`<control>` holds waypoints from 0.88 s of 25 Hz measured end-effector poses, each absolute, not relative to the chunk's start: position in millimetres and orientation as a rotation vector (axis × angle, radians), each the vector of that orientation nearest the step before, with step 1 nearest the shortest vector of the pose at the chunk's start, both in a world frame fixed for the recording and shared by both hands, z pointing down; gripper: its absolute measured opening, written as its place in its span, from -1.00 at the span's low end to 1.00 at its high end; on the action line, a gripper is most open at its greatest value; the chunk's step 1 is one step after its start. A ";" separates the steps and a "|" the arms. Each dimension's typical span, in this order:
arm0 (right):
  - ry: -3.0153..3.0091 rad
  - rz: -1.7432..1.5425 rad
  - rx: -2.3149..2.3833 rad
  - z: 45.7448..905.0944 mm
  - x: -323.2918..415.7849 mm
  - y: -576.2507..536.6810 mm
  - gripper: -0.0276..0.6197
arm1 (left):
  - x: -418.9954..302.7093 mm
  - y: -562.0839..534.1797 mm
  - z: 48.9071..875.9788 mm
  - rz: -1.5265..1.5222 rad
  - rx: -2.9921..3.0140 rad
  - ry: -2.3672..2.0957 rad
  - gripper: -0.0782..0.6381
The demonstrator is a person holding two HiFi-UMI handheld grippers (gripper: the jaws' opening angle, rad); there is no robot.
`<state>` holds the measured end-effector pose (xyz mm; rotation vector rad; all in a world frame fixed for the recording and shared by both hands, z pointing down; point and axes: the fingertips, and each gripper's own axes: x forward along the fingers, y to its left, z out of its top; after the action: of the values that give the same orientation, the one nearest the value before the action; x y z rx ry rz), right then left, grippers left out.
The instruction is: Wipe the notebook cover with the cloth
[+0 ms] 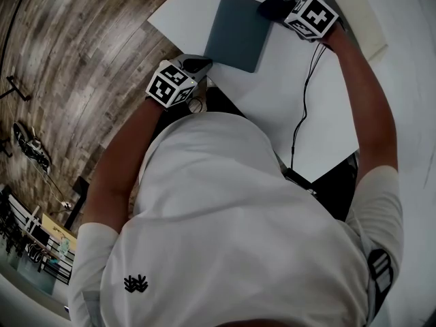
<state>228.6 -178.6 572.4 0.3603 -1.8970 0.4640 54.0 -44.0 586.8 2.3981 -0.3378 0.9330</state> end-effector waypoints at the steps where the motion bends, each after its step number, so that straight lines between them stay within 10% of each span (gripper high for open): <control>1: -1.894 0.460 0.368 572.2 229.8 -181.4 -0.43 | 53.8 -43.8 586.5 0.933 2.398 -0.337 -0.76; 22: -1.962 0.498 0.830 541.8 233.6 -192.7 -0.42 | 37.9 -38.3 581.1 0.977 2.347 -0.308 -0.76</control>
<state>233.6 -192.7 541.8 0.8300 -1.9619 0.4983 37.9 -38.3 581.1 2.3467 -0.3079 0.9772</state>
